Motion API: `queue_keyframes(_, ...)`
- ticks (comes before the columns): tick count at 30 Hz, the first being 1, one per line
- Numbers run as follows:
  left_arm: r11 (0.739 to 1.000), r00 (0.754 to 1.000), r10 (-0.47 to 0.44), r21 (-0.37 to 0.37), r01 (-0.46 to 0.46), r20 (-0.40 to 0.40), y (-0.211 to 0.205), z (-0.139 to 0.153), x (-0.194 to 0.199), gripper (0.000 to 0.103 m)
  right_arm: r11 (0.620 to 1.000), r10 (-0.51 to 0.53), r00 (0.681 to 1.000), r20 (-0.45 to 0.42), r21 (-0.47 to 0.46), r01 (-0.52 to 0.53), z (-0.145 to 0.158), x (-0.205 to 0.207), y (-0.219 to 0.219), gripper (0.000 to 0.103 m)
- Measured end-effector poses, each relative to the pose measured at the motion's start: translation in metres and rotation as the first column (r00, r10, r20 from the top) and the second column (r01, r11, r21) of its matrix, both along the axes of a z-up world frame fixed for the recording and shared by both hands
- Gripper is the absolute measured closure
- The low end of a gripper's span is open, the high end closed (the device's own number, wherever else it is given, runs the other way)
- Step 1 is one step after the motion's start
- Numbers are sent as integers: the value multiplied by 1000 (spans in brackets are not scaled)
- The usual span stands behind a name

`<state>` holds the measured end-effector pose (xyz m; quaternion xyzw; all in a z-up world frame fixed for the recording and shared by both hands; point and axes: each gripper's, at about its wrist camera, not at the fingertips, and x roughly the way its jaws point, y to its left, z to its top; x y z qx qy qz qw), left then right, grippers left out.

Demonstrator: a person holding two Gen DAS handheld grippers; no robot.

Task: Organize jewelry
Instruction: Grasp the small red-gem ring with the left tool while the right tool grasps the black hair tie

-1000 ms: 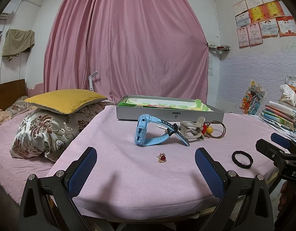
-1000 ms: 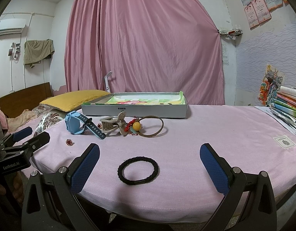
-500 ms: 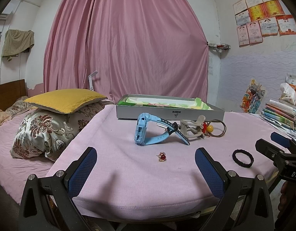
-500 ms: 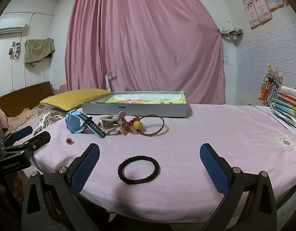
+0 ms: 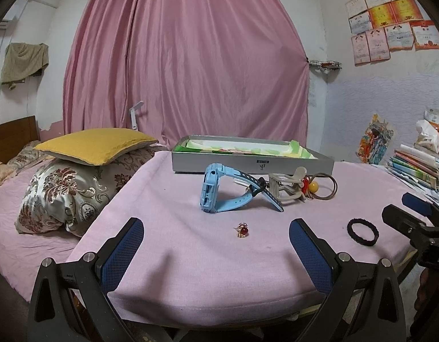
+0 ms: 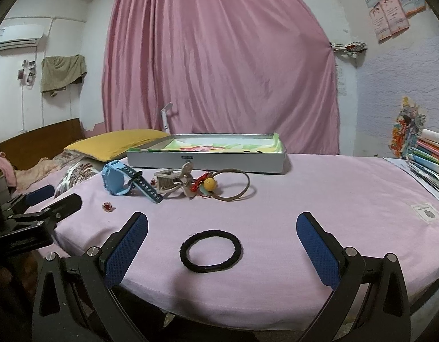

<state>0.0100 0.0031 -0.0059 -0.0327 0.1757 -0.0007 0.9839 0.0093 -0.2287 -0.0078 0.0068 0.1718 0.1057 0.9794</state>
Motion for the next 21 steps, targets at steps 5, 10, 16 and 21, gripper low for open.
queue_keyframes(5, 998, 997, -56, -24, 55, -48, 3, 1, 10, 1, 994, 86, 995, -43, -60, -89, 4, 2, 8, 14)
queue_keyframes(10, 992, 987, -123, -46, 119, -102, 2, -1, 19, 1, 981, 164, 979, -122, -89, -175, 3, 8, 19, 43)
queue_keyframes(16, 984, 972, -176, -58, 169, -156, -4, -2, 30, 16, 972, 183, 960, -213, -109, -209, -3, 18, 29, 64)
queue_keyframes(21, 977, 956, -205, -105, 187, -211, -4, -5, 42, 35, 972, 168, 940, -297, -107, -207, -10, 28, 32, 75)
